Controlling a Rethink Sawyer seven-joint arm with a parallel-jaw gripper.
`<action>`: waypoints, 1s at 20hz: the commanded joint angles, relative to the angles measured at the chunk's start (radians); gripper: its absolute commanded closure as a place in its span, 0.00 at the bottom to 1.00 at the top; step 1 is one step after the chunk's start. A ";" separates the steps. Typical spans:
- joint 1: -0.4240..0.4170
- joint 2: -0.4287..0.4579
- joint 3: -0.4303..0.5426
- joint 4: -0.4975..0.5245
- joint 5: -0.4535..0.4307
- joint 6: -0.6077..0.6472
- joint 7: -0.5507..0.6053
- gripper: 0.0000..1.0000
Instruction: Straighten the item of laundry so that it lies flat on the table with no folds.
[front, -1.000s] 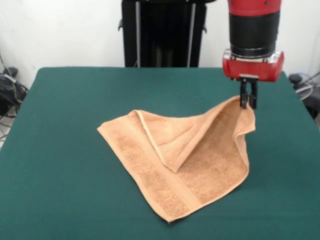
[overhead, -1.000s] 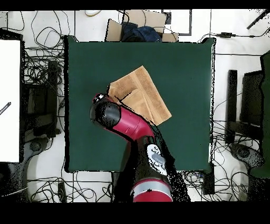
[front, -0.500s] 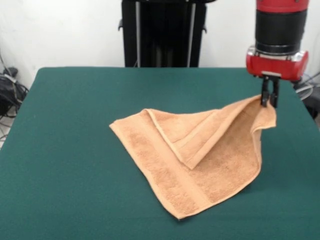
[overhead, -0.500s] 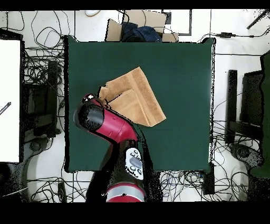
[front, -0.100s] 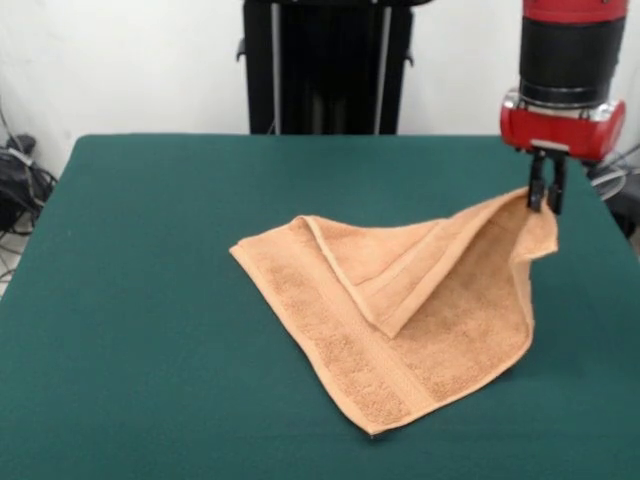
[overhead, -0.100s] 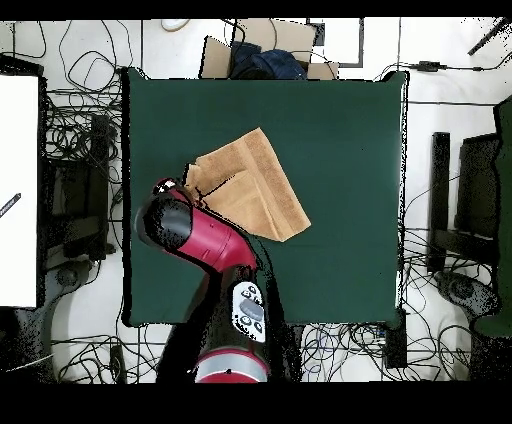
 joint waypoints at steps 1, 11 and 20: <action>-0.038 -0.003 0.039 0.062 0.002 -0.072 0.229 0.00; -0.050 -0.023 0.062 0.081 0.006 -0.049 0.229 0.00; -0.244 -0.069 0.075 0.053 -0.117 0.128 0.008 0.00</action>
